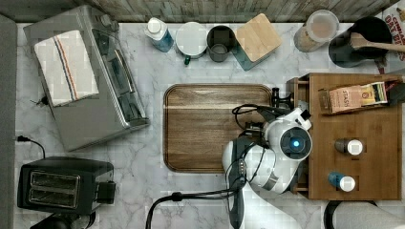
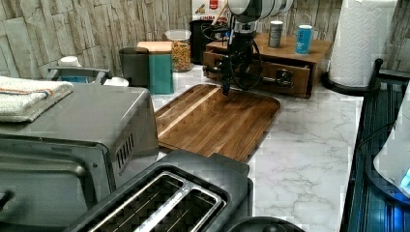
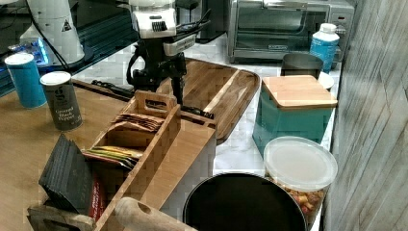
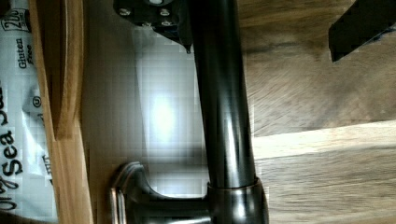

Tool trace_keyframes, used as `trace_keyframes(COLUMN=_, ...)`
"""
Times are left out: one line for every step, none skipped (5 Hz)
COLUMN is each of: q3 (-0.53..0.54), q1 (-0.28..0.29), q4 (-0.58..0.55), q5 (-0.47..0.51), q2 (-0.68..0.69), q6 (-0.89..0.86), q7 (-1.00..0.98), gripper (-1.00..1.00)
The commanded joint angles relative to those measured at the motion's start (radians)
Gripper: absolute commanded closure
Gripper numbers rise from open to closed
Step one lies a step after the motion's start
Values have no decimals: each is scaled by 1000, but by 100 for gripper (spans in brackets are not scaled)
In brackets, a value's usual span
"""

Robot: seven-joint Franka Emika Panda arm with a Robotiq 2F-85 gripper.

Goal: Open the drawer.

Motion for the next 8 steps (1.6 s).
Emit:
trace_keyframes(q3=235, q1=225, q4=-80, q5=62, q2=-15, q6=-54, q7=101, gripper=-100)
trace_keyframes(q3=245, q1=244, q4=-74, q5=48, q2=-27, q6=-81, q7=139, gripper=-100)
trace_keyframes(q3=256, q1=255, q4=-71, q5=58, q2=-42, q6=-102, q7=165, gripper=-100)
trace_keyframes(q3=251, q1=275, q4=-71, q5=23, q2=-55, q6=-105, q7=216, gripper=-100)
trace_keyframes(q3=254, q1=288, q4=-101, q5=-130, q2=-85, q6=-61, q7=372, gripper=-100)
trace_keyframes(q3=254, q1=289, q4=-101, q5=-130, q2=-85, q6=-61, q7=372, gripper=-100)
trace_keyframes(q3=274, q1=268, q4=-102, q5=-137, q2=-85, q6=-62, q7=377, gripper=-100)
trace_keyframes(q3=277, q1=264, q4=-101, q5=-138, q2=-84, q6=-61, q7=378, gripper=-100)
